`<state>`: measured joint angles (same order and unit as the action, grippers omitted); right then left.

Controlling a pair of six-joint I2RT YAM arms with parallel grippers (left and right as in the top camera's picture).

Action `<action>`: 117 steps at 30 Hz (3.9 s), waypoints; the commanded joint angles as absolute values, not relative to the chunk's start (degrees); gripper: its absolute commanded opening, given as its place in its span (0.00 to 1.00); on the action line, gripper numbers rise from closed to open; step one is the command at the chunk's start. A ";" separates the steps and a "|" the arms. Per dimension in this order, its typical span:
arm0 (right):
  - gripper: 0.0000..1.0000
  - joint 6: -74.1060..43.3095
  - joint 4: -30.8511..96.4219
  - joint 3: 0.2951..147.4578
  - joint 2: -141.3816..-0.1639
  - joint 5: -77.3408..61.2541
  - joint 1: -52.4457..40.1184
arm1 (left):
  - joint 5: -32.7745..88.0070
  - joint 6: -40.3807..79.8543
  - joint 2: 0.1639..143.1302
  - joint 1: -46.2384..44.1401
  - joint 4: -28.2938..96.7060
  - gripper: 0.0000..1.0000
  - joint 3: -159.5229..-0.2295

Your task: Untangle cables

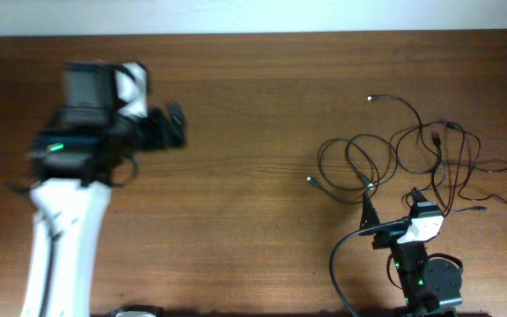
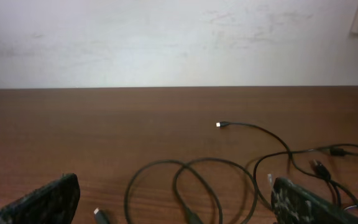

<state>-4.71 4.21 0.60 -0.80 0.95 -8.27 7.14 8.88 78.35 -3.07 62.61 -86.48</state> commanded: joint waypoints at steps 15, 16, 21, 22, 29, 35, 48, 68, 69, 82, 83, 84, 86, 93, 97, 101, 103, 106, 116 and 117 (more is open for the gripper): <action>0.98 -4.71 4.67 0.32 -0.21 1.08 -7.86 | 5.52 9.41 71.00 -9.37 63.29 0.99 -48.99; 0.98 -4.71 4.67 0.32 -0.21 1.08 -7.86 | 5.89 9.43 70.59 -9.37 63.26 0.99 -48.99; 0.98 -4.71 4.67 0.32 -0.21 1.06 -7.86 | 4.80 9.41 65.87 -9.39 45.91 0.99 -48.93; 0.98 -4.71 4.67 0.32 -0.21 1.08 -7.86 | 4.91 9.39 64.20 -9.39 39.94 0.99 -48.66; 0.98 -4.71 4.67 0.32 -0.21 1.08 -7.86 | 4.91 8.08 55.46 -9.39 11.77 0.99 -37.43; 0.98 -4.71 4.67 0.32 -0.21 1.08 -7.86 | 4.89 8.08 46.06 -9.30 -20.84 0.99 -14.33; 0.98 -4.71 4.67 0.32 -0.21 1.08 -7.86 | -1.56 7.90 18.09 -7.29 -5.23 0.99 -0.54; 0.98 -4.71 4.67 0.32 -0.21 1.08 -7.86 | 0.62 -0.91 0.30 -6.96 4.80 0.99 -0.51; 0.98 -4.71 4.67 0.32 -0.21 1.08 -7.86 | 0.62 -0.91 0.30 -6.96 4.80 0.99 -0.51; 0.98 -4.71 4.67 0.32 -0.21 1.08 -7.86 | 0.62 -0.91 0.30 -6.96 4.80 0.99 -0.54; 0.98 -4.71 4.67 0.32 -0.21 1.08 -7.86 | 0.62 -0.91 0.30 -6.96 4.80 0.99 -0.54; 0.98 -4.71 4.67 0.32 -0.21 1.08 -7.86 | 0.62 -0.91 0.30 -6.96 4.80 0.99 -0.54; 0.98 -4.71 4.67 0.32 -0.23 1.08 -7.86 | 0.62 -0.91 0.30 -6.96 4.80 0.99 -0.54; 0.98 -4.71 4.67 0.32 -0.36 1.06 -7.86 | 0.62 -0.91 0.30 -6.96 4.80 0.99 -0.54; 0.98 -4.71 4.67 0.32 -0.36 1.08 -7.86 | 0.62 -0.91 0.30 -6.96 4.80 0.99 -0.54; 0.99 -4.71 4.67 0.32 -0.36 1.08 -7.86 | 0.62 -0.91 0.30 -6.96 4.80 0.99 -0.51; 0.98 -4.71 4.67 0.32 -0.36 1.08 -7.86 | 0.62 -0.91 0.30 -6.96 4.80 0.99 -0.54; 0.98 -4.71 4.67 0.32 -0.36 1.08 -7.86 | 0.62 -0.91 0.30 -6.96 4.80 0.99 -0.54; 0.98 -4.71 4.67 0.32 -0.36 1.08 -7.86 | 0.62 -0.91 0.30 -6.96 4.80 0.99 -0.54; 0.98 -4.71 4.64 0.32 -0.36 1.08 -7.86 | 0.62 -0.91 0.30 -6.96 4.80 0.99 -0.54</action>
